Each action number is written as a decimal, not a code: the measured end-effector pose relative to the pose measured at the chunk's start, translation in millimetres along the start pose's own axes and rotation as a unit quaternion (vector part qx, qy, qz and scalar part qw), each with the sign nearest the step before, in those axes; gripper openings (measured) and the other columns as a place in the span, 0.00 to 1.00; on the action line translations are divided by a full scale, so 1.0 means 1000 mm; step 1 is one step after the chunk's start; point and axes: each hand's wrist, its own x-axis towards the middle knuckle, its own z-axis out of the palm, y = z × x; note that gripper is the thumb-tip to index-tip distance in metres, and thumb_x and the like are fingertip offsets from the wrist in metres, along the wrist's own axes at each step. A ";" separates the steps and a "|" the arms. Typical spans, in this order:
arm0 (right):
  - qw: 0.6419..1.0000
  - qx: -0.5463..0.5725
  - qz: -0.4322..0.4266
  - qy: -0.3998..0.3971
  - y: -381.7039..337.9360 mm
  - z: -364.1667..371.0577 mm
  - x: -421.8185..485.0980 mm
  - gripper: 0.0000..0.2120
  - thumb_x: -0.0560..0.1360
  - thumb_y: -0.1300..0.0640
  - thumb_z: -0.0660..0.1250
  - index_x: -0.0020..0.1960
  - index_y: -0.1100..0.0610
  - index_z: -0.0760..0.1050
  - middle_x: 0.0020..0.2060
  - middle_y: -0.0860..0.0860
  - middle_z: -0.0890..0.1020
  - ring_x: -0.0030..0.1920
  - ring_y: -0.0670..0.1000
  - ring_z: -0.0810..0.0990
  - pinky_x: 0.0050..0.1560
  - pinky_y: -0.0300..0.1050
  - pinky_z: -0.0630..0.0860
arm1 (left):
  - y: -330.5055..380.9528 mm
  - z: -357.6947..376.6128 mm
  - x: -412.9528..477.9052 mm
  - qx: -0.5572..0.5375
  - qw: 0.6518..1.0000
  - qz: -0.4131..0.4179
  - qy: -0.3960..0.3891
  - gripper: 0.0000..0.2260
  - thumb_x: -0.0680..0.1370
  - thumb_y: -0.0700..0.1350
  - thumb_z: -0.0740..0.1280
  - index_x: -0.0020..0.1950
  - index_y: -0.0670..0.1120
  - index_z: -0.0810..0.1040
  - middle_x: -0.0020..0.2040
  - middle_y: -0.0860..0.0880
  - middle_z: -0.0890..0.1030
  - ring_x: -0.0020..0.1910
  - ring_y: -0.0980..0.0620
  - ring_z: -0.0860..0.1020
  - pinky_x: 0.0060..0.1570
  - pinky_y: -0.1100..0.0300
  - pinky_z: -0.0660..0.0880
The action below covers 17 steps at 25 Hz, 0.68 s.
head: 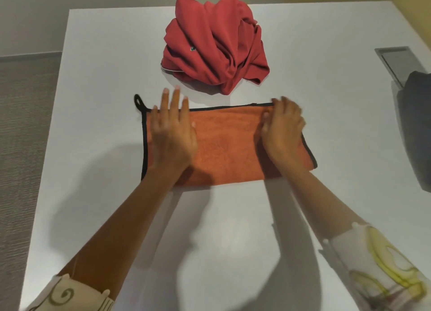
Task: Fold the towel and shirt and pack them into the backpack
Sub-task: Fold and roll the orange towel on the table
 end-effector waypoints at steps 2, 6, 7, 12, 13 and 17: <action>0.995 0.012 -0.072 -0.070 -0.025 0.013 -0.021 0.21 0.81 0.51 0.56 0.71 0.56 0.68 0.74 0.57 0.67 0.75 0.58 0.61 0.72 0.59 0.60 | 0.019 0.011 -0.009 -0.009 0.998 0.027 -0.058 0.25 0.80 0.52 0.54 0.75 0.42 0.65 0.78 0.43 0.60 0.77 0.42 0.57 0.71 0.43 0.59; 0.978 -0.038 -0.114 -0.168 -0.031 0.033 -0.046 0.29 0.82 0.40 0.46 0.79 0.51 0.56 0.79 0.55 0.55 0.79 0.56 0.49 0.76 0.60 0.47 | 0.010 0.028 -0.031 -0.031 0.993 0.033 -0.109 0.30 0.79 0.62 0.54 0.76 0.46 0.65 0.77 0.42 0.62 0.77 0.41 0.59 0.73 0.40 0.56; 0.978 -0.048 -0.114 -0.168 -0.024 0.032 -0.044 0.29 0.81 0.38 0.44 0.79 0.49 0.55 0.79 0.55 0.54 0.79 0.56 0.48 0.76 0.60 0.45 | 0.006 0.029 -0.033 -0.026 0.992 0.030 -0.116 0.32 0.78 0.65 0.54 0.77 0.49 0.64 0.77 0.43 0.62 0.77 0.42 0.59 0.73 0.40 0.54; 0.984 -0.074 -0.066 -0.146 0.023 0.018 -0.029 0.31 0.80 0.33 0.43 0.79 0.44 0.52 0.79 0.54 0.53 0.79 0.55 0.47 0.77 0.60 0.45 | -0.005 0.021 -0.034 0.001 0.991 0.020 -0.135 0.37 0.74 0.72 0.50 0.78 0.54 0.60 0.79 0.43 0.58 0.78 0.42 0.56 0.73 0.38 0.53; 0.985 -0.074 -0.056 -0.142 0.032 0.015 -0.027 0.31 0.79 0.33 0.42 0.79 0.43 0.52 0.79 0.54 0.53 0.79 0.54 0.47 0.77 0.61 0.45 | -0.009 0.020 -0.035 0.001 0.990 0.015 -0.137 0.38 0.74 0.73 0.50 0.78 0.53 0.59 0.79 0.43 0.57 0.78 0.41 0.55 0.73 0.37 0.53; 0.986 -0.062 -0.037 -0.148 0.050 0.009 -0.025 0.31 0.79 0.32 0.42 0.79 0.42 0.51 0.79 0.53 0.52 0.79 0.52 0.48 0.76 0.63 0.45 | -0.025 0.013 -0.045 0.000 0.991 0.002 -0.134 0.39 0.74 0.74 0.46 0.79 0.54 0.56 0.80 0.44 0.55 0.78 0.42 0.53 0.74 0.39 0.52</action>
